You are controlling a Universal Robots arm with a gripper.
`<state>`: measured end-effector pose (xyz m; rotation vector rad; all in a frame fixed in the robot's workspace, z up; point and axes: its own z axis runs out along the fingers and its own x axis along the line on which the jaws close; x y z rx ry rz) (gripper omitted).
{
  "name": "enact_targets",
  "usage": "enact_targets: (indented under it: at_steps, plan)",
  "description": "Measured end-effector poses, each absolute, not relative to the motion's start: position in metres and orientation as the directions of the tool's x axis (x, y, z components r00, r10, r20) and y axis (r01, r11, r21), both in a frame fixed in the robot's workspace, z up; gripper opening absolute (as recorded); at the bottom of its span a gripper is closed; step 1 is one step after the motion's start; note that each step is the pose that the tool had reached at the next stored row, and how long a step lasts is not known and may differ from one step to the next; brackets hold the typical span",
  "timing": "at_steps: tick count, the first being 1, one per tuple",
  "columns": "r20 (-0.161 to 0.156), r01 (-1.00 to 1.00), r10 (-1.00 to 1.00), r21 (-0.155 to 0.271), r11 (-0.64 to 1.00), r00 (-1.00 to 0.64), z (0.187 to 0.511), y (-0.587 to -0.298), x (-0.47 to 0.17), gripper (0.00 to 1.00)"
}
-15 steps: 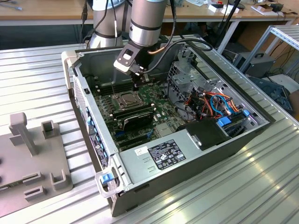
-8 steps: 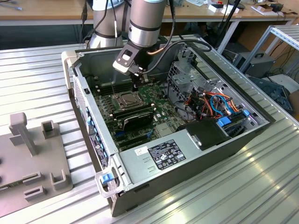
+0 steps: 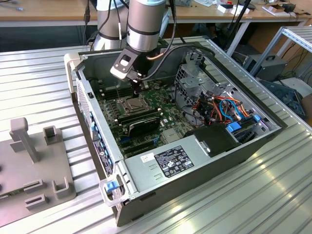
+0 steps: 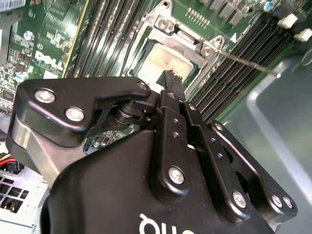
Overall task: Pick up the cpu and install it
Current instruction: 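Close the cpu cover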
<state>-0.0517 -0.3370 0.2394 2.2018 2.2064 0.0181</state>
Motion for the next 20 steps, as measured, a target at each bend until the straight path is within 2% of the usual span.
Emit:
enact_targets:
  at_steps: [20]
  plan:
    - [-0.009,1.000,1.000,0.026,0.002,-0.002,0.225,-0.341,-0.073,0.11]
